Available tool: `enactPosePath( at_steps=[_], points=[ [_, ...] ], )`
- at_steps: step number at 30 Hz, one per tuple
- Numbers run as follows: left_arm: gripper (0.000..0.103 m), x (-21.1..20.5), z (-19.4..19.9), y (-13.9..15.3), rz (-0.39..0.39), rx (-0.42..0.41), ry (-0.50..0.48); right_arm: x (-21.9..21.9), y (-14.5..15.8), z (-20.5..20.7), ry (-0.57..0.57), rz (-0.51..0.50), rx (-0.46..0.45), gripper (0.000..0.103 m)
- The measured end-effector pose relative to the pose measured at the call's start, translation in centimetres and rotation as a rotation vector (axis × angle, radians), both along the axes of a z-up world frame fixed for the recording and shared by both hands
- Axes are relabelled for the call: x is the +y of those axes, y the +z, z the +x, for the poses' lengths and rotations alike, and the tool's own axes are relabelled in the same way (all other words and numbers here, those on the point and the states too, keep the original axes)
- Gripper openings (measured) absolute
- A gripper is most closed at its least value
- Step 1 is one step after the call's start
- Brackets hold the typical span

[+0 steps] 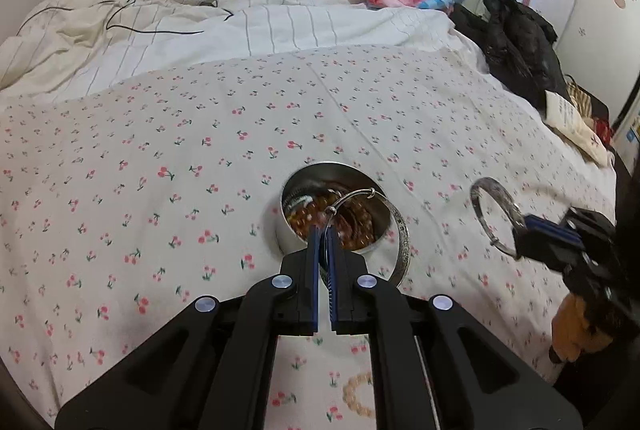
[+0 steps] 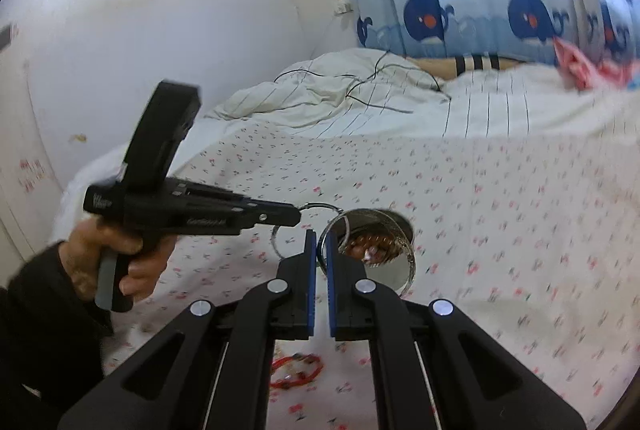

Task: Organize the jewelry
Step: 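Carry the silver bangle over the silver tin with the right gripper, then open the right gripper to drop the bangle and pull back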

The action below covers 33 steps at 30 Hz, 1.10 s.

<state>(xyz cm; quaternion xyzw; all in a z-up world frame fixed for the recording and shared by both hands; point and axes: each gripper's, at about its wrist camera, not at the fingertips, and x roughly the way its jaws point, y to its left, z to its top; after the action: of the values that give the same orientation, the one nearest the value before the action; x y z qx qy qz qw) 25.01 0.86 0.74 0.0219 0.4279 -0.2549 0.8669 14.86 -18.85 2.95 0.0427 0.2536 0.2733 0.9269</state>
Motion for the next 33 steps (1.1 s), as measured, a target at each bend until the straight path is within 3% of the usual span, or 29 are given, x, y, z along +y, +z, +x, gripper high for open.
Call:
enactPosePath(
  at_steps=[8,33],
  points=[
    [0.003,-0.8,2.1,-1.5,0.009,0.027,0.022,1.2,0.2,2.2,0.012,-0.055,-0.033,0.005],
    [0.004,-2.9,5.4,-3.8,0.018,0.073,0.021,4.2,-2.2,8.0,0.067,-0.158,0.003,0.005]
  ],
)
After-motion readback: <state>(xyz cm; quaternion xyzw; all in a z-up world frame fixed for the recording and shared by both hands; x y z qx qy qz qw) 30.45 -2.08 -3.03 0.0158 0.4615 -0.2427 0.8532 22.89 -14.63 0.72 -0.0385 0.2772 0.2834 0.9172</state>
